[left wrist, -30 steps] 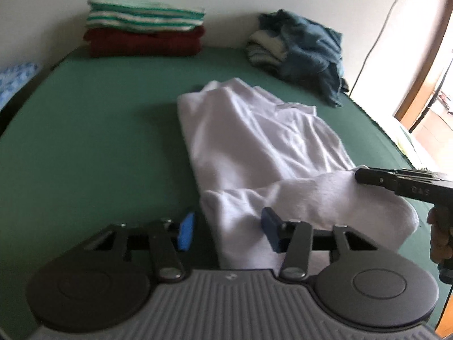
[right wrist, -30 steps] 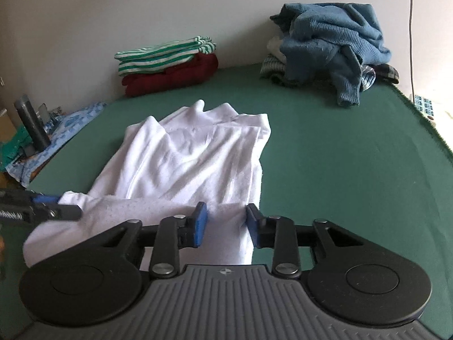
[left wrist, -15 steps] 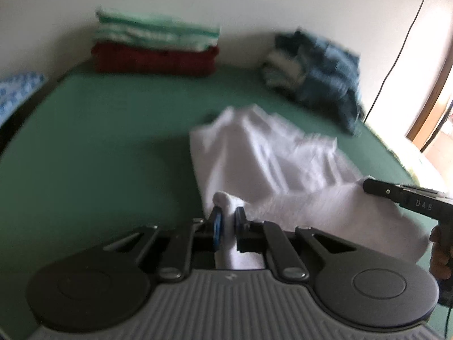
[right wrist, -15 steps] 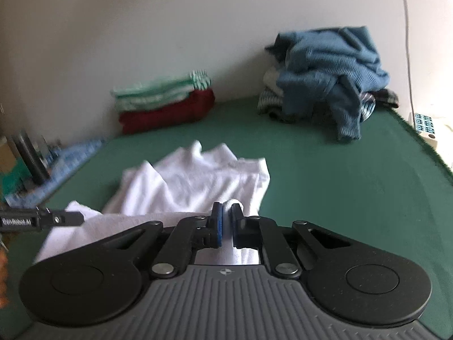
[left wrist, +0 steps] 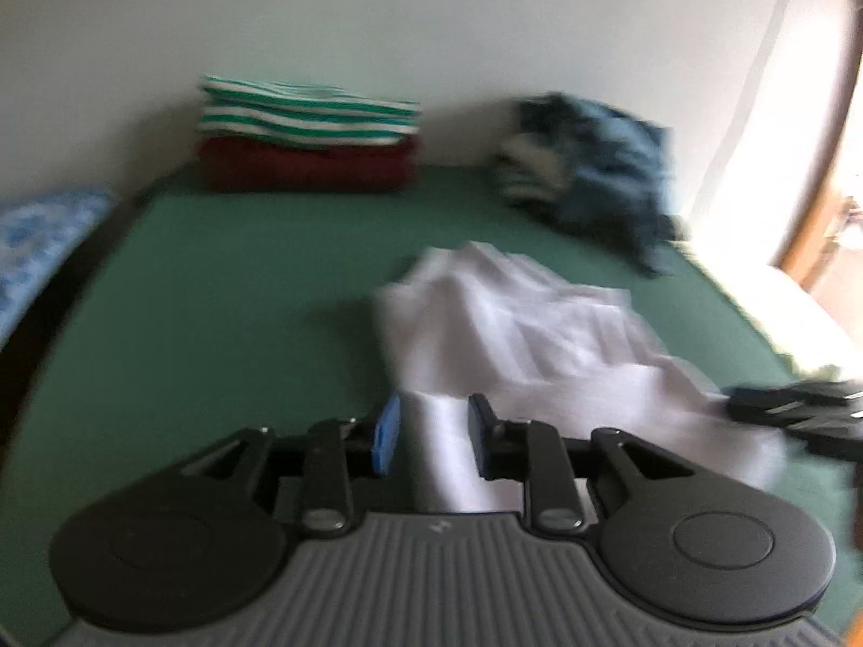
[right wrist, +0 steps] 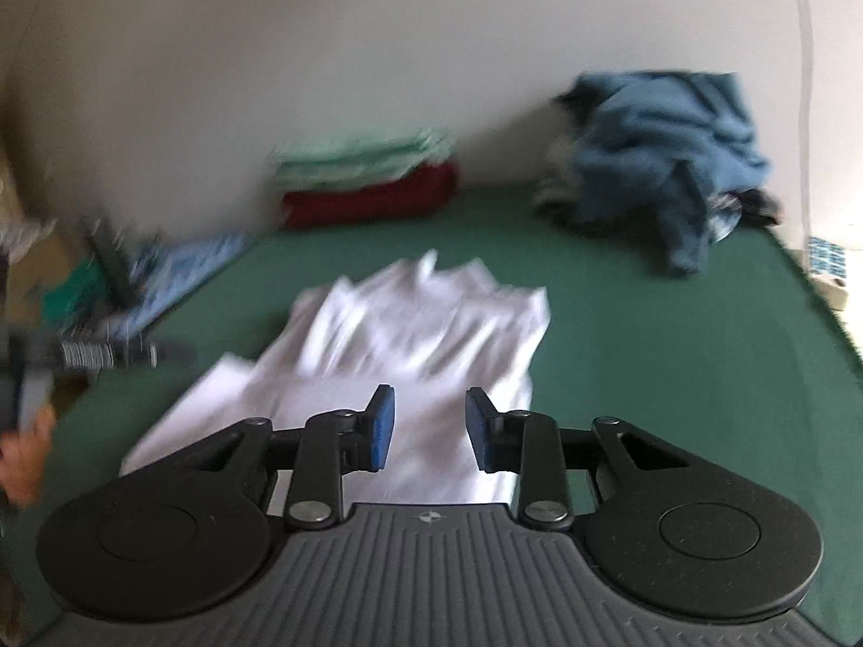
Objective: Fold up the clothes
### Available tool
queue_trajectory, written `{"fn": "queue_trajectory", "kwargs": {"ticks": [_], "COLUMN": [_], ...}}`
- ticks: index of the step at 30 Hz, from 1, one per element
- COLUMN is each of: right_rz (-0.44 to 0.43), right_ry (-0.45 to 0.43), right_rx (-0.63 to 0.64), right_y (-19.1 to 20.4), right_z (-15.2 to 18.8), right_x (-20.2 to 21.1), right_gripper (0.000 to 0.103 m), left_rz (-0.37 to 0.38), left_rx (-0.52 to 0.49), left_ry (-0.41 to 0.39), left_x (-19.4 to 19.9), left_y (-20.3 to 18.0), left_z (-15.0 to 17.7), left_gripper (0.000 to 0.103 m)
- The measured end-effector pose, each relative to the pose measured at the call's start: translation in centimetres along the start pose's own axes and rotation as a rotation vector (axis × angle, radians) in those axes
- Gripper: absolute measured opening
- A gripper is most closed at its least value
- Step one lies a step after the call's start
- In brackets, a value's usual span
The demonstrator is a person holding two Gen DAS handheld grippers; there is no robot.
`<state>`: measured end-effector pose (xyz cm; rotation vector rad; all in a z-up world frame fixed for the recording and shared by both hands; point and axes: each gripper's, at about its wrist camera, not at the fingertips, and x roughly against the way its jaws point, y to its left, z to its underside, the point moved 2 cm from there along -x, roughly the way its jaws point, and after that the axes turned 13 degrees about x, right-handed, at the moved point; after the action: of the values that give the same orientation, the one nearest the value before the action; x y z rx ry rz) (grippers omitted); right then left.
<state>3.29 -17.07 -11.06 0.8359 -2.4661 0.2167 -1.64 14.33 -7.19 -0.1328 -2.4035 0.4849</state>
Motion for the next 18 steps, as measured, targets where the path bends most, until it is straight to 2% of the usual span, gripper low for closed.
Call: {"fn": "queue_trajectory", "kwargs": {"ticks": [1,2,3,4,7,10,14,18], "right_rz": [-0.008,-0.010,-0.008,-0.006,0.001,0.011,0.041,-0.044], "right_ry": [0.021,0.034,0.045,0.056,0.079,0.095,0.103,0.060], "right_rx": [0.011,0.011,0.005,-0.003,-0.014,-0.003,-0.011,-0.024], "right_y": [0.5,0.7,0.8,0.7,0.1,-0.1,-0.2,0.5], "right_z": [0.4,0.8,1.2,1.6,2.5,3.1,2.3,1.6], "right_x": [-0.2,-0.4,-0.5,-0.7,-0.8,-0.7,0.1,1.4], "right_gripper": [0.031,0.031,0.031,0.031,0.029,0.029,0.031,0.030], "left_rz": [0.038,0.065,0.065,0.064,0.037,0.037,-0.036,-0.115], "left_rx": [-0.002,-0.011,-0.003,0.006,0.007,-0.017,-0.062,-0.119], "left_ry": [0.034,0.068,0.096,0.125,0.142,0.133,0.113,0.100], "left_x": [0.0,-0.2,-0.8,-1.3,-2.4,-2.0,-1.0,-0.1], "left_y": [-0.6,-1.3,-1.5,-1.7,-1.0,-0.5,-0.1,-0.1], "left_z": [0.7,1.4,2.3,3.1,5.1,5.0,4.3,4.9], "left_gripper": [0.030,0.038,0.040,0.039,0.036,0.035,0.033,0.032]}}
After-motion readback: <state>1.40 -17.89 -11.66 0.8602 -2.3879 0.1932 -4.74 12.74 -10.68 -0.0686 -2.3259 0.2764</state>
